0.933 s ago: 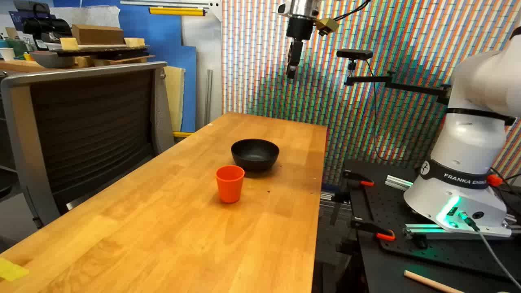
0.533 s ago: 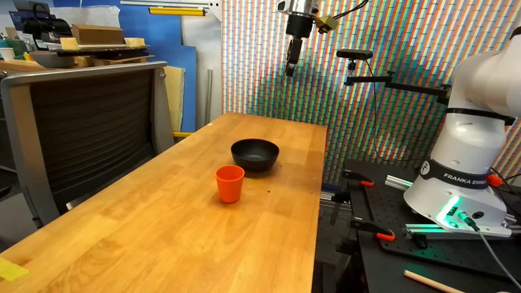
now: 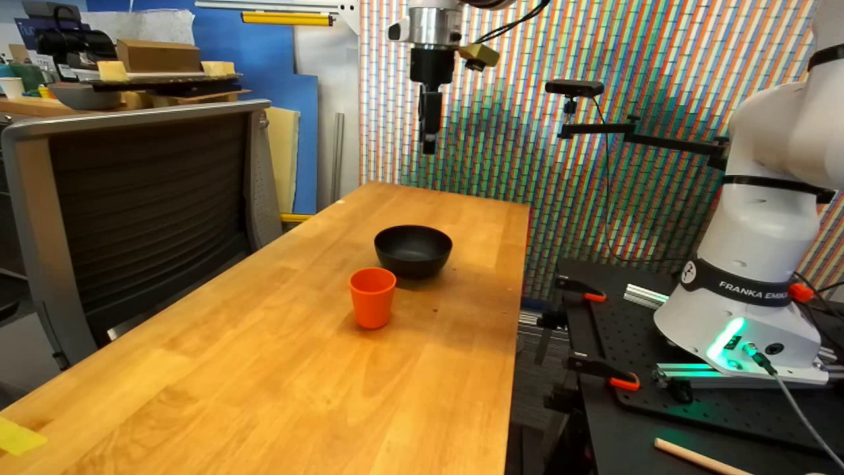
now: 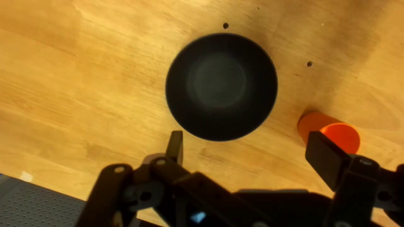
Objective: Put the cup in the bowl
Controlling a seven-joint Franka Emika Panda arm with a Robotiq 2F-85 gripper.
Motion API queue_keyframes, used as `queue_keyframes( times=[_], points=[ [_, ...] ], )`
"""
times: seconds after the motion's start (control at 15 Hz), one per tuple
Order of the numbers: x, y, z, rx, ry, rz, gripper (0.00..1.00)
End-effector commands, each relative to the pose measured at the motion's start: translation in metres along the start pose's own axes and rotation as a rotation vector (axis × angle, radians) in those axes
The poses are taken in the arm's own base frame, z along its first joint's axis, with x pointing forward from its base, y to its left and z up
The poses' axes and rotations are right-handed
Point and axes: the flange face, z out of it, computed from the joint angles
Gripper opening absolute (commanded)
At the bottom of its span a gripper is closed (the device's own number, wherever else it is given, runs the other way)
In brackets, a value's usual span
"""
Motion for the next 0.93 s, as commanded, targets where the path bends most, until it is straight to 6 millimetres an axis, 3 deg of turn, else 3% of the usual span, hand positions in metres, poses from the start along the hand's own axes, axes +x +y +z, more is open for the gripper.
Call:
queue_keyframes(
  times=[0.0, 0.2, 0.4, 0.67, 0.87],
  points=[
    [0.08, -0.03, 0.03, -0.003, -0.088, -0.096, 1.0],
    [0.128, -0.055, 0.071, 0.044, -0.149, -0.161, 1.0],
    [0.157, -0.058, 0.11, 0.1, -0.213, -0.188, 1.0],
    [0.179, -0.059, 0.152, 0.184, -0.289, -0.209, 1.0],
    [0.191, -0.066, 0.164, 0.245, -0.334, -0.216, 1.0]
  ],
)
